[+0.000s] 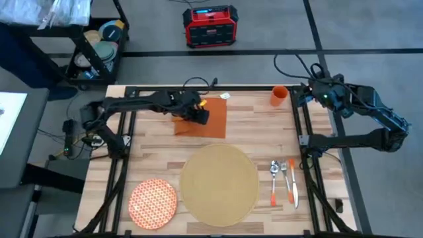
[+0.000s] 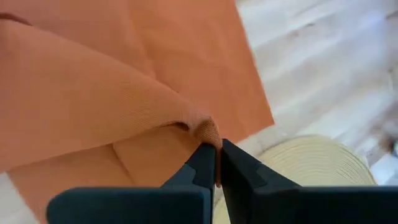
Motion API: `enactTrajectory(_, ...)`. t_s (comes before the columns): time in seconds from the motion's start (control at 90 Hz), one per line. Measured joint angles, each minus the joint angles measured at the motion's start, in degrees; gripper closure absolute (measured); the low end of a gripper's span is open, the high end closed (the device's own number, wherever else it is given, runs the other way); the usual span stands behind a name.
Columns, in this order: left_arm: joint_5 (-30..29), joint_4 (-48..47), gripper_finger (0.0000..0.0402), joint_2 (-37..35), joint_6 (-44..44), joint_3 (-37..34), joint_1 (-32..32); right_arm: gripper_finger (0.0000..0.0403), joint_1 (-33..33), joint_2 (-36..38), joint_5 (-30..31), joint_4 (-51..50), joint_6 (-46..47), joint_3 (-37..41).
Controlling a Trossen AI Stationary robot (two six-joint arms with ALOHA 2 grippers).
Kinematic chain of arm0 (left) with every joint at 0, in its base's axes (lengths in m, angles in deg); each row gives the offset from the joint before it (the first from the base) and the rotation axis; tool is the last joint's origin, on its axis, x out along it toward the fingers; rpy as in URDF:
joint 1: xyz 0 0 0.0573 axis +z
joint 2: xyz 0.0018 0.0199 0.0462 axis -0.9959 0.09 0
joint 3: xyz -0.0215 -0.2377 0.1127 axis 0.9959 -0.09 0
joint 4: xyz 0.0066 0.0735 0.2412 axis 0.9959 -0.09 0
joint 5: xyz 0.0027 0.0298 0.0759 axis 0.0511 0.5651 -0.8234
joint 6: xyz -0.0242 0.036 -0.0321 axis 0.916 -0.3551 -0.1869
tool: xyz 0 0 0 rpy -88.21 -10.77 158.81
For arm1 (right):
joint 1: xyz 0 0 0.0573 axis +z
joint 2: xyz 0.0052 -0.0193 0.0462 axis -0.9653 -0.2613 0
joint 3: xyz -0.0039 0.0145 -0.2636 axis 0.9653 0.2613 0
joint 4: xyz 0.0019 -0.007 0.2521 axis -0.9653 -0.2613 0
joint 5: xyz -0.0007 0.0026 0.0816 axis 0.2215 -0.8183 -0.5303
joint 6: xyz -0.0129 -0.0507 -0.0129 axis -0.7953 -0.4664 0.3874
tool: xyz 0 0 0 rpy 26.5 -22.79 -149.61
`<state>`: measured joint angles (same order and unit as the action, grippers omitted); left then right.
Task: Set table place
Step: Fold the orange table napkin
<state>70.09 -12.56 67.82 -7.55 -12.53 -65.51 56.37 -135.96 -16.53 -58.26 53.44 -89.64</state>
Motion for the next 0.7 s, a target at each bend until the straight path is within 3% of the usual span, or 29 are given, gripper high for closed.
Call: enactTrajectory(0.7, -0.70, 0.98, 0.0402, -0.07, -2.12, 2.69, -0.98, 0.0255, 0.02, 0.00, -0.02, -0.17, 0.00, 0.00)
